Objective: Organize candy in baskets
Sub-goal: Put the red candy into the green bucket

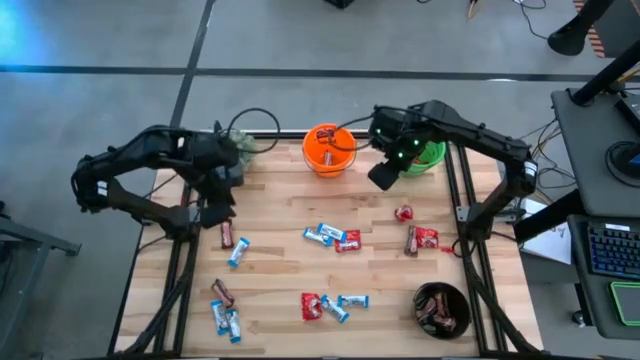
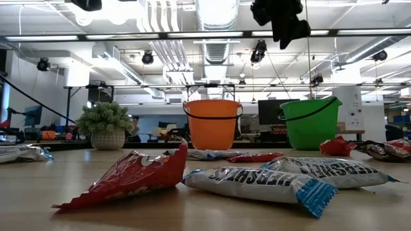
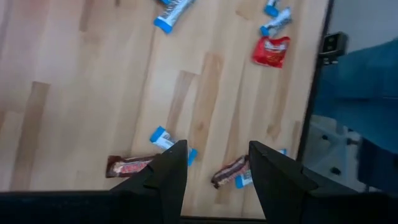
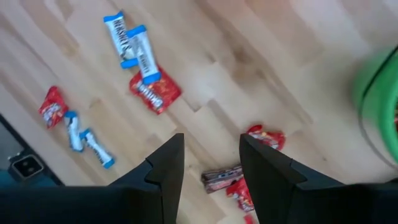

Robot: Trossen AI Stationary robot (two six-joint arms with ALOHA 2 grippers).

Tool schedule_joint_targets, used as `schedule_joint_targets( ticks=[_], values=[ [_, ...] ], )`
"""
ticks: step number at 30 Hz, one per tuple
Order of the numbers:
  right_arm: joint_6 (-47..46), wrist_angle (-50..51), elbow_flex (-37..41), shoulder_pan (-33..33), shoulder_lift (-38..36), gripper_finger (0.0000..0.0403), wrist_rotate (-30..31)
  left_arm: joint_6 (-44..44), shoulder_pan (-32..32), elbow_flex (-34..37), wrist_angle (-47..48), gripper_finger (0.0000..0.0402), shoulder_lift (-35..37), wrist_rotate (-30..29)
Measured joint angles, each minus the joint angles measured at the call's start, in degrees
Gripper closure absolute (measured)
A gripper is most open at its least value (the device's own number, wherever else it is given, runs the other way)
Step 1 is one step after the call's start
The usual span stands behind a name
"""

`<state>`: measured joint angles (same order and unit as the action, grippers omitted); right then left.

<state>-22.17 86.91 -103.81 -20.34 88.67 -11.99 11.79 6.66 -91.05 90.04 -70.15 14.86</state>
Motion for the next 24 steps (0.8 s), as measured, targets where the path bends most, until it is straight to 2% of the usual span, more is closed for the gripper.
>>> schedule_joint_targets(
  ticks=[10, 14, 18, 24],
  values=[
    [-3.65, 0.01, 0.00, 8.54, -0.42, 0.0261, 0.22, 5.42, -6.89, 0.07, -0.04, 0.0248, 0.22, -6.60],
    [-5.00, 0.04, 0.00, 11.66, -0.42, 0.0258, 2.99, 7.16, -8.69, 0.95, -0.04, 0.0248, 0.22, -6.87],
    [-6.91, 0.04, 0.00, 14.01, -0.42, 0.0254, 3.45, 10.38, -10.26, 4.24, -0.07, 0.0248, 0.85, -6.92],
    [-7.91, 0.04, 0.00, 15.85, -0.42, 0.0259, 3.61, 16.79, -12.96, 12.98, -0.19, 0.0248, 3.20, -9.44]
  ],
)
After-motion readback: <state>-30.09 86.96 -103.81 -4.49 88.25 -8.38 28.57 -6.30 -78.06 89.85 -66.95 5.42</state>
